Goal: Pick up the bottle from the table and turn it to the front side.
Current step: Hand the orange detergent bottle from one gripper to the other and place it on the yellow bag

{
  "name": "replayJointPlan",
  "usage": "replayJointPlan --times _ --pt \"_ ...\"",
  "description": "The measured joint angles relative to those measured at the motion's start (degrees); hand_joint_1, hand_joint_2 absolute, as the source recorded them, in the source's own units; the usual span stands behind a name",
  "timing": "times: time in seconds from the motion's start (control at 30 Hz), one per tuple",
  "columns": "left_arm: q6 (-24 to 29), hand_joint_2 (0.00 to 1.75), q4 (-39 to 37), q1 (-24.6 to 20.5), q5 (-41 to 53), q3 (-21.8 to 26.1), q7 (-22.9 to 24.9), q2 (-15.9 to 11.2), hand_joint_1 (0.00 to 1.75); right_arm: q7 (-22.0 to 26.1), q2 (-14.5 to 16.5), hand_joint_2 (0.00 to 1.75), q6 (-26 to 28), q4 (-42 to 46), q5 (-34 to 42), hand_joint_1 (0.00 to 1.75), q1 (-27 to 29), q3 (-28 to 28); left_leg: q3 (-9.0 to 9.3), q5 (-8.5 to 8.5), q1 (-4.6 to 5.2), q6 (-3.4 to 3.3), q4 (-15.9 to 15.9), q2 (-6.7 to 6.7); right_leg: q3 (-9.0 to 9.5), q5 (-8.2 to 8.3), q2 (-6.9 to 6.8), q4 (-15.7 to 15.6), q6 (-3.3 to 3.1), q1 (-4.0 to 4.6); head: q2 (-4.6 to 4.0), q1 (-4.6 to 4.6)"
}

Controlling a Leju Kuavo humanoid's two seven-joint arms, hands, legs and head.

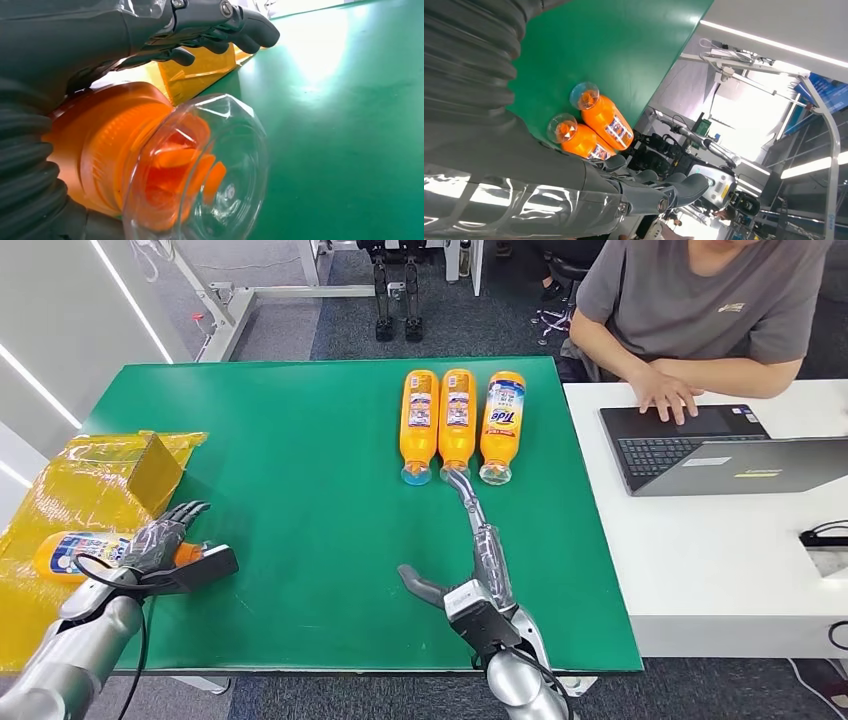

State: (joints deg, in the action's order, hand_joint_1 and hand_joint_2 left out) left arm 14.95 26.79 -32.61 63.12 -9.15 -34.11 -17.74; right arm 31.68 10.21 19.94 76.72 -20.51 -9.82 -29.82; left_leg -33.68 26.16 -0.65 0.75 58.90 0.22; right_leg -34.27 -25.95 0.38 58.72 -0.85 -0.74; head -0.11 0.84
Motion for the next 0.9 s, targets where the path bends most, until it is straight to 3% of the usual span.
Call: replayJointPlan --times 0.53,0.9 --pt "-0.6 1.75 8.2 4.8 -2.6 1.0 -2.1 -0.2 0.0 -0.5 0.0 1.75 -0.8 0.0 -0.5 0.0 0.0 0.1 -0.04 -0.02 0.01 0.01 0.0 -0.12 -0.03 -0.01 -0.11 0.0 0.0 0.0 0.0 0.0" --pt "-4.7 1.75 18.9 6.8 -12.8 1.0 -5.4 1.3 0.0 -1.0 0.0 1.75 -0.7 -0.1 0.2 0.0 -0.1 0.1 -0.17 -0.03 0.0 0.03 0.0 -0.16 -0.13 0.0 -0.13 -0.1 0.0 0.0 0.0 0.0"
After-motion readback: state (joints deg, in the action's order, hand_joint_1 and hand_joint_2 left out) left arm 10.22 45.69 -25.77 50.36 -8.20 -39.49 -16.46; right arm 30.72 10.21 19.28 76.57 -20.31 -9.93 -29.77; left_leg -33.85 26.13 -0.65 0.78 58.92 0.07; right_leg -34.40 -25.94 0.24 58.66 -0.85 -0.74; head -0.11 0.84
